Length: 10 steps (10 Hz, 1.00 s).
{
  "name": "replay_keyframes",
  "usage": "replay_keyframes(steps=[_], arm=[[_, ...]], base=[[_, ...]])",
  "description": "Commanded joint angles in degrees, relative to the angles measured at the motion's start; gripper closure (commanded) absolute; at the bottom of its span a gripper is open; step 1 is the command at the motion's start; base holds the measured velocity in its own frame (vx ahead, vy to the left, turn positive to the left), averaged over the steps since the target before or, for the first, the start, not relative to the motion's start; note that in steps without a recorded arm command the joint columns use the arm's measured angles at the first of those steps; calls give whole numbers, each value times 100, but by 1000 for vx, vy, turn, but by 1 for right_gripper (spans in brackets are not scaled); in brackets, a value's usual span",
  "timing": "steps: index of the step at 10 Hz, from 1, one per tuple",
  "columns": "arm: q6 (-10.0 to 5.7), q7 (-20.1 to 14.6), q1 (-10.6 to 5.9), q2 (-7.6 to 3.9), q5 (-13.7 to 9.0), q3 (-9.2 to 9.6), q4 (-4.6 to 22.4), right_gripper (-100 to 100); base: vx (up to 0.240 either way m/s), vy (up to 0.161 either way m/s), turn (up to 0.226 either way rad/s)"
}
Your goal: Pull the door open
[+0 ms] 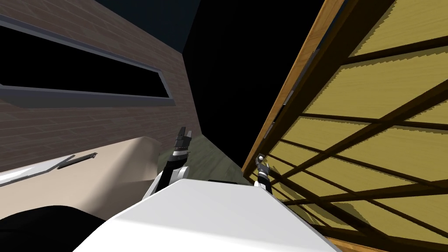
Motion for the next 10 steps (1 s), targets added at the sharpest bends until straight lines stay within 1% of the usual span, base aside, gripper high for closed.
replay_keyframes(steps=[1, 3, 4, 5, 10], arm=[[-39, -194, 34, -147, -7, 7, 84, -100], [-57, -384, 116, -308, -13, 17, 118, -100], [-27, -302, 99, -257, -15, 8, 75, -100], [-27, -302, 99, -257, -15, 8, 75, 100], [-27, -302, 99, -257, -15, 8, 75, 100]], base=[[143, -2, 37], [175, 3, 42], [80, 5, -1], [-15, -1, -11], [-14, -3, 4]])
